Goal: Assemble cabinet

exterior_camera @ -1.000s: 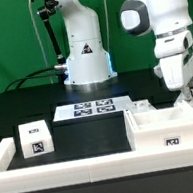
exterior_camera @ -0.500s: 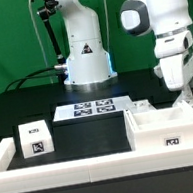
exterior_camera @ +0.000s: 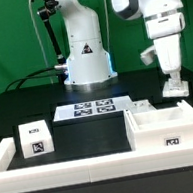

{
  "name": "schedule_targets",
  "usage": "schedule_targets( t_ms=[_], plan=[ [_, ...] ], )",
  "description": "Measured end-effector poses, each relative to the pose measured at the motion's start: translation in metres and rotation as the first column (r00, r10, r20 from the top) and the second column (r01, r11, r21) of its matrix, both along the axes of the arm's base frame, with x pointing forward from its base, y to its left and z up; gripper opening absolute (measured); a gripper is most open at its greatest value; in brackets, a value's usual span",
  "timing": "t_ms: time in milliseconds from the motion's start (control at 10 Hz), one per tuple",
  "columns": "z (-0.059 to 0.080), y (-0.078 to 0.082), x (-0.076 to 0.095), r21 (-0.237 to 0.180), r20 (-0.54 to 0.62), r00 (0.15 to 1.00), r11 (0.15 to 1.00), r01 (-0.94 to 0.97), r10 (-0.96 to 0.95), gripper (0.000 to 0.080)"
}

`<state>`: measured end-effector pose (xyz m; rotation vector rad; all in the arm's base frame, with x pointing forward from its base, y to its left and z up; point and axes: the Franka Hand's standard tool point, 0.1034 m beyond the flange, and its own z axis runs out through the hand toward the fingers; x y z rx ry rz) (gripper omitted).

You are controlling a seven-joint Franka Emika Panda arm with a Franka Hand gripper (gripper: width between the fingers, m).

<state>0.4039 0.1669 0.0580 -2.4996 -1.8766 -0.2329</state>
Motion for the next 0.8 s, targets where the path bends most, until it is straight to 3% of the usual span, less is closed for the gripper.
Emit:
schedule_targets(
  t_ms=[200,500,800],
  plan=[
    [-0.001,-0.020,0.016,-0.020,-0.009,0.998,0.998,-0.054,0.054,0.0069],
    [-0.004,-0.020,0.016,-0.018,-0.014,0.999,0.999,-0.048,0.047,0.0070],
    [-0.012,-0.039,0.032,-0.029,0.003,0.983,0.983,-0.181,0.181,0.0070]
  ],
)
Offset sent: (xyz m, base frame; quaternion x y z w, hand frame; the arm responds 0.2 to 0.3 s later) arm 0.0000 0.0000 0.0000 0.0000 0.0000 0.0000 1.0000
